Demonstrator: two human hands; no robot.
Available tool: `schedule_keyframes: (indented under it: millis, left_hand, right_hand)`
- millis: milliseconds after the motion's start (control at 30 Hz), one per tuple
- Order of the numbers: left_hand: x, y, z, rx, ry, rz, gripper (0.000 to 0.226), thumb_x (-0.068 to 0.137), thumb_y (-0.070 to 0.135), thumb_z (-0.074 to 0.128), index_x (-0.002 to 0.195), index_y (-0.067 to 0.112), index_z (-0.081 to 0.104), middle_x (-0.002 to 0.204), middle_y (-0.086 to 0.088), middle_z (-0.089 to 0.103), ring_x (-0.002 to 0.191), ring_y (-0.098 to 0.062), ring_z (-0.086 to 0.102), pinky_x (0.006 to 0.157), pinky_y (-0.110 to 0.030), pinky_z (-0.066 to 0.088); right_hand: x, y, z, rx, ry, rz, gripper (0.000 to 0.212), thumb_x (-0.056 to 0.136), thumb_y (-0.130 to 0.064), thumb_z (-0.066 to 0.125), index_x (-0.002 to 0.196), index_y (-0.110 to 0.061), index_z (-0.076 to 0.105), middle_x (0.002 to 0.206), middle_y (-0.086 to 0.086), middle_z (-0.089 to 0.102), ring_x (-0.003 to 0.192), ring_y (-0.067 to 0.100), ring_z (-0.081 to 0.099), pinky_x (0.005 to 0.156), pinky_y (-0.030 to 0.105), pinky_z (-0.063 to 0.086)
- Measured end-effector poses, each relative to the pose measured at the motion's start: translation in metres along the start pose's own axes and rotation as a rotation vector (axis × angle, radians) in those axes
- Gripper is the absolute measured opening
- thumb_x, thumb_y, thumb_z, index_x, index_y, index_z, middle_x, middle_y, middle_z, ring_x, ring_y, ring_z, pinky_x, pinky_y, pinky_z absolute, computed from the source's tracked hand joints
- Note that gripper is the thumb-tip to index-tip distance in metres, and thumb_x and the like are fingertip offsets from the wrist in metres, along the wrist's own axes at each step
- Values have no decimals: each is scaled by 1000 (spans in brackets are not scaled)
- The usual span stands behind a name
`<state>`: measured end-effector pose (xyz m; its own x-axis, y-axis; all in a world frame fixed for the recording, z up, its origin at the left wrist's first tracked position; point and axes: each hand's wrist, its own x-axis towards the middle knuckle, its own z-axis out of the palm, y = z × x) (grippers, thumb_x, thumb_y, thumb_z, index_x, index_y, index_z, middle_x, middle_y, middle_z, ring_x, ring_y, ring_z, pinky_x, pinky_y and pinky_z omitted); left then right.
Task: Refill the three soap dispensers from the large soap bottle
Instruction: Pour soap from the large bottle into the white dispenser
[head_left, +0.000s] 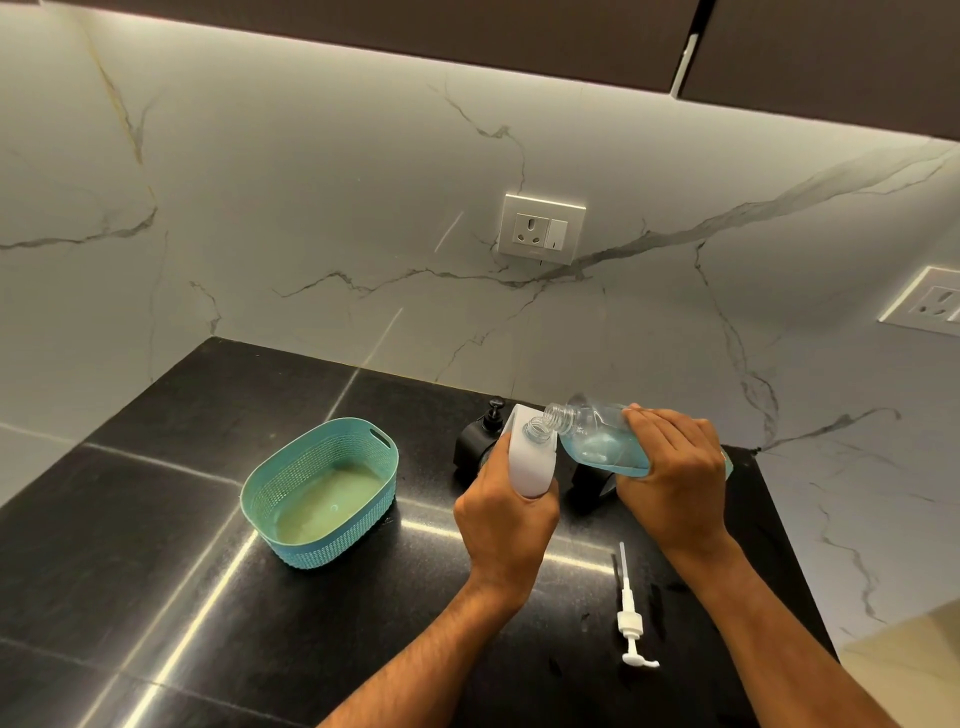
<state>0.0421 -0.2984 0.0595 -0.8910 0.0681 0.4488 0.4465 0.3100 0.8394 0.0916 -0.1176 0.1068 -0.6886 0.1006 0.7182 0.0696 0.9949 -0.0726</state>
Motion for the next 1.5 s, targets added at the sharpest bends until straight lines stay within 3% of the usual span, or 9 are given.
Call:
schedule_keyframes:
  millis: [333,533,633,733,867,1000,1133,1233,1500]
  left_hand:
    - [7,3,3,-118,-10,-7,58,83,31,88,135,19,63,125,9,70,103,-6,69,82,-14,59]
    - [13,-4,4,-174,-144,-11,56,85,32,86,135,25,61,124,23,62,104,10,62,83,-9,55]
    - [17,-9,3,-197,-265,2,53,86,36,84,132,34,58,121,36,55,112,15,57,85,-10,55]
    - [22,-16,4,-214,-360,-13,53,84,36,85,126,41,54,119,34,57,114,13,57,86,-13,56]
    - [30,-24,6,-250,-487,-39,53,82,32,88,121,50,55,119,29,65,115,5,60,89,-25,60]
    - [36,-31,8,-259,-624,-50,52,82,30,88,120,49,57,120,33,63,119,4,59,90,-22,59]
    - [40,-34,13,-284,-715,-78,49,82,34,87,119,51,60,122,27,66,120,-1,61,90,-24,59]
    - [41,-33,15,-301,-765,-106,48,78,44,85,118,56,60,122,24,67,121,-2,62,91,-24,59]
    - [48,-36,29,-317,-859,-169,48,84,29,86,125,38,63,126,16,68,125,-8,62,92,-27,59]
  right_hand:
    - [-12,9,9,224,17,196,58,62,-8,97,114,1,73,105,16,75,95,31,72,83,46,60]
    - [-17,29,14,440,36,390,57,62,-22,99,113,-14,74,97,-6,74,85,4,69,74,9,53]
    - [-21,44,15,548,12,463,59,58,-22,99,110,-23,73,98,-25,67,94,-10,65,74,3,50]
    - [-24,62,16,617,-11,537,60,53,-21,101,103,-29,70,97,-22,69,91,-2,69,74,8,53]
    - [-31,94,19,739,-29,617,62,51,-20,101,106,-21,73,100,-4,76,91,15,75,76,32,63]
    - [-36,129,21,911,-19,708,64,45,-24,99,105,-18,76,100,5,79,91,27,77,76,43,64]
    - [-34,161,25,1041,-50,747,62,46,-24,99,105,-25,78,105,5,79,94,26,77,73,33,63]
    - [-33,183,38,1090,-83,777,62,51,-20,98,109,-23,77,109,7,78,99,28,76,77,36,64]
    - [-35,216,79,1153,-188,858,64,49,-2,93,108,-15,75,109,10,77,103,30,74,76,32,62]
